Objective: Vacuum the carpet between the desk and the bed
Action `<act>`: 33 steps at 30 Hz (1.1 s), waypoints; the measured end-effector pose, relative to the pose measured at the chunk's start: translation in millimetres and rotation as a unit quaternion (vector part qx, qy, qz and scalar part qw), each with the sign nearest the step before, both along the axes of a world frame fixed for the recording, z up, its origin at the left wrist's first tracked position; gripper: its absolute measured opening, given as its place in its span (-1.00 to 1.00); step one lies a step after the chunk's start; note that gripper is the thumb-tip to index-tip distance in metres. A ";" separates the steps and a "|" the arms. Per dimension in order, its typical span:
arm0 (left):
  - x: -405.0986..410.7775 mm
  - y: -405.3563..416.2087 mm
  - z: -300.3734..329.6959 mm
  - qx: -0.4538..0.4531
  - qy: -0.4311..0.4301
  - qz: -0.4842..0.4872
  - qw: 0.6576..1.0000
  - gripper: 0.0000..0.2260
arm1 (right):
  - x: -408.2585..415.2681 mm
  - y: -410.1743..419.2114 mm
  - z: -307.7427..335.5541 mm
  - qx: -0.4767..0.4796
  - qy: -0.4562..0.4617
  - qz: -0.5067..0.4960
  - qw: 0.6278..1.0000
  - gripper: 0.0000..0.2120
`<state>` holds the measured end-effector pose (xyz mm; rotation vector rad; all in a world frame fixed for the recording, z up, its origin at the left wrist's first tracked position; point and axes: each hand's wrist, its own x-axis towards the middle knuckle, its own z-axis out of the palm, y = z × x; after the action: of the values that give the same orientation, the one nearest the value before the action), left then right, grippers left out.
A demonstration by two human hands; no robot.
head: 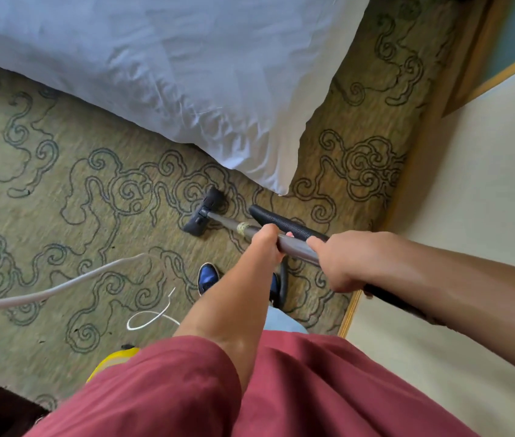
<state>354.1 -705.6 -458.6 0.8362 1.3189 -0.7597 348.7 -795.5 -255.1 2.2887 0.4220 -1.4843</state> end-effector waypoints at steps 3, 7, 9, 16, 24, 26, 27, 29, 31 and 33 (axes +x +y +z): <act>-25.8 -7.0 -2.4 0.006 0.008 -0.003 1.000 -0.58 | -28.9 -7.4 -5.4 -0.013 0.021 0.028 0.999 -0.14; -52.5 -10.8 3.5 0.003 0.019 -0.031 0.999 -0.64 | -56.5 -10.1 -7.4 -0.028 0.050 0.038 0.998 -0.15; -60.1 -1.8 0.0 0.005 0.020 -0.053 0.998 -0.62 | -66.3 -0.1 -8.4 -0.032 0.053 0.027 0.998 -0.17; -109.1 39.7 -3.7 0.012 0.006 -0.156 0.988 -0.79 | -134.4 53.2 -5.1 -0.035 0.048 -0.016 0.998 -0.13; -169.0 58.4 0.7 -0.023 0.040 -0.244 0.969 -0.76 | -208.6 72.7 -9.5 -0.027 0.092 -0.103 0.990 -0.11; -191.3 49.4 1.2 -0.021 0.061 -0.251 0.966 -0.81 | -229.5 64.0 -7.1 -0.042 0.099 -0.090 0.990 -0.07; -203.8 43.1 3.5 -0.013 0.071 -0.257 0.964 -0.81 | -240.0 58.4 -5.4 -0.048 0.108 -0.082 0.990 -0.06; -223.5 30.7 7.4 -0.015 0.083 -0.262 0.961 -0.80 | -255.8 48.4 -1.6 -0.059 0.116 -0.071 0.989 -0.05; -236.8 18.8 15.5 -0.034 0.088 -0.244 0.965 -0.77 | -267.2 39.5 4.1 -0.067 0.121 -0.061 0.989 -0.07; -254.5 6.0 20.8 -0.031 0.100 -0.219 0.970 -0.79 | -279.9 27.5 12.4 -0.064 0.132 -0.057 0.988 -0.13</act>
<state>99.5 -699.5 -437.8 1.0362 1.2933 -1.2538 68.8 -768.1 -242.7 2.0551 0.2628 -1.8246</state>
